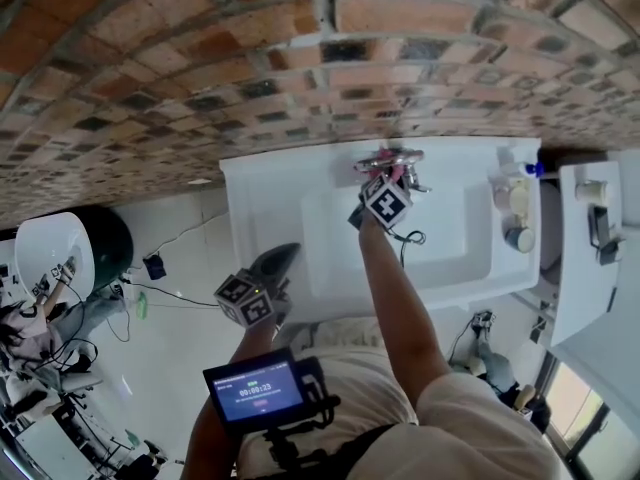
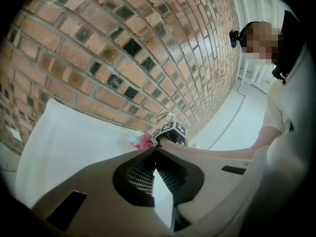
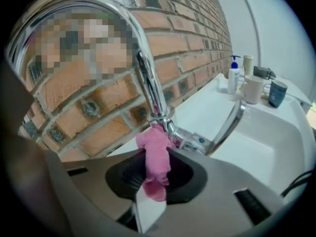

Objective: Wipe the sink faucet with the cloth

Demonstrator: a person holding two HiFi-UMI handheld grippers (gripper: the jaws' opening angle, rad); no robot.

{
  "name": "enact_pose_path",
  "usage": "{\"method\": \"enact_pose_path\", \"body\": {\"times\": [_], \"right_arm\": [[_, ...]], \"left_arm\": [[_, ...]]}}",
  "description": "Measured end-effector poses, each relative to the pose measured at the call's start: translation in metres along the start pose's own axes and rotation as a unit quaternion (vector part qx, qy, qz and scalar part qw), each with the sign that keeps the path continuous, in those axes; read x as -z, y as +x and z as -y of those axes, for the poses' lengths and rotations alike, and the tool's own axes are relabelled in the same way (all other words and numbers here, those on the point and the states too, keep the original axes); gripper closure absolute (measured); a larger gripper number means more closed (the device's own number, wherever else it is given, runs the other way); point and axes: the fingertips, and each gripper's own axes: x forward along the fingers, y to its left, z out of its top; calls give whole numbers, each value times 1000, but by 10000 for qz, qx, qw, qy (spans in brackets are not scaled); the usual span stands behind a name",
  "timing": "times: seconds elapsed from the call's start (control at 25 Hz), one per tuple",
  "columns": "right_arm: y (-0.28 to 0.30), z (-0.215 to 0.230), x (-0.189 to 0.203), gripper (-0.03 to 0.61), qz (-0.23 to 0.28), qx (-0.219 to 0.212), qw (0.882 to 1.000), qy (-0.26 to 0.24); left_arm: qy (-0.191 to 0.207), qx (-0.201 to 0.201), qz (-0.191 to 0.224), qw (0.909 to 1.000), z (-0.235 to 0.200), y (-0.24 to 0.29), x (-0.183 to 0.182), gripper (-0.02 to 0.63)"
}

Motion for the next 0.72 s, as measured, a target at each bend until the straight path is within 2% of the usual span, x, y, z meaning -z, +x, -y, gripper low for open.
{"method": "enact_pose_path", "body": {"times": [0.24, 0.36, 0.48, 0.56, 0.72], "right_arm": [[-33, 9, -20, 483, 268, -382, 9986, -238], [-52, 6, -37, 483, 307, -783, 9941, -680], [-67, 7, -52, 483, 216, -1150, 9840, -1341], [-76, 18, -70, 483, 259, -1277, 9784, -1605], [-84, 55, -123, 483, 504, -1453, 9795, -1298]], "left_arm": [[28, 68, 213, 9997, 14, -1, -7, 607], [44, 82, 320, 9994, 17, -3, -7, 607], [48, 89, 423, 9991, 25, -1, -9, 607], [59, 110, 495, 9987, 33, 2, -10, 607], [126, 131, 548, 9983, 47, 6, -7, 607]]}}
